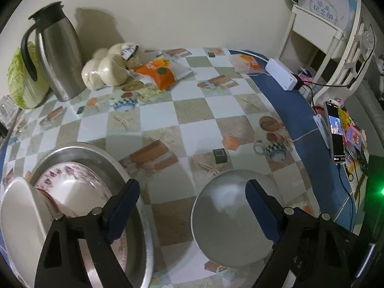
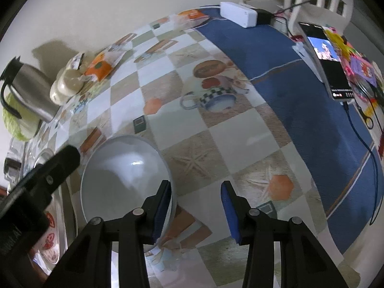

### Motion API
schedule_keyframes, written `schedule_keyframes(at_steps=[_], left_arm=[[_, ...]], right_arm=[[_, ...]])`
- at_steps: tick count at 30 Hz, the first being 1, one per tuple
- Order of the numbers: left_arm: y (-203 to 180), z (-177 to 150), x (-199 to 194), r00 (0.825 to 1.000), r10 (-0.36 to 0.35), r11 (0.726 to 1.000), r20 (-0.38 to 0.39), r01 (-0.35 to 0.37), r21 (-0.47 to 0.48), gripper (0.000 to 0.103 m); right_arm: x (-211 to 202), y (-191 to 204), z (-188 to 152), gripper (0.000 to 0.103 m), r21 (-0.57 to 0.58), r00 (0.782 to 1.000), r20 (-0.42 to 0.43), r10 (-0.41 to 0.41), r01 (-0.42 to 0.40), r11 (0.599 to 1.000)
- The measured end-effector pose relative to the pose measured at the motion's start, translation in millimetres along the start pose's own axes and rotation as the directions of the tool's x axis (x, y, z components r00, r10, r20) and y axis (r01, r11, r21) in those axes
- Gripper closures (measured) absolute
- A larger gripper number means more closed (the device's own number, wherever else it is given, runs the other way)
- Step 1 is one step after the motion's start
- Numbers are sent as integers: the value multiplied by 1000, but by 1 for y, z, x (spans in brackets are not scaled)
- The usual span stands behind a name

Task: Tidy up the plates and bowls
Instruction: 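Close both grippers on the white bowl rim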

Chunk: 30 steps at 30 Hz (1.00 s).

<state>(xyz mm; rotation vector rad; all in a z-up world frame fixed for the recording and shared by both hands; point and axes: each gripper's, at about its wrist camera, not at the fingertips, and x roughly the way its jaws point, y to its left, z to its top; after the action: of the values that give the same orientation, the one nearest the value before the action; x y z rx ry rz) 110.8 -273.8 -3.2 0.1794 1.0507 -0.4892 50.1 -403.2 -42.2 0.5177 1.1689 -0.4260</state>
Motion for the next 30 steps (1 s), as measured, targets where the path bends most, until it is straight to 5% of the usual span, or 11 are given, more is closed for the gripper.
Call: schedule_keyframes(at_steps=[11, 30], left_arm=[[-7, -14, 32, 993, -47, 999, -106, 46, -6, 59], [-16, -21, 43, 993, -19, 999, -121, 24, 43, 66]], right_arm=[[2, -8, 1, 56, 49, 1000, -14, 19, -18, 999], [14, -9, -1, 56, 69, 997, -50, 65, -61, 996]])
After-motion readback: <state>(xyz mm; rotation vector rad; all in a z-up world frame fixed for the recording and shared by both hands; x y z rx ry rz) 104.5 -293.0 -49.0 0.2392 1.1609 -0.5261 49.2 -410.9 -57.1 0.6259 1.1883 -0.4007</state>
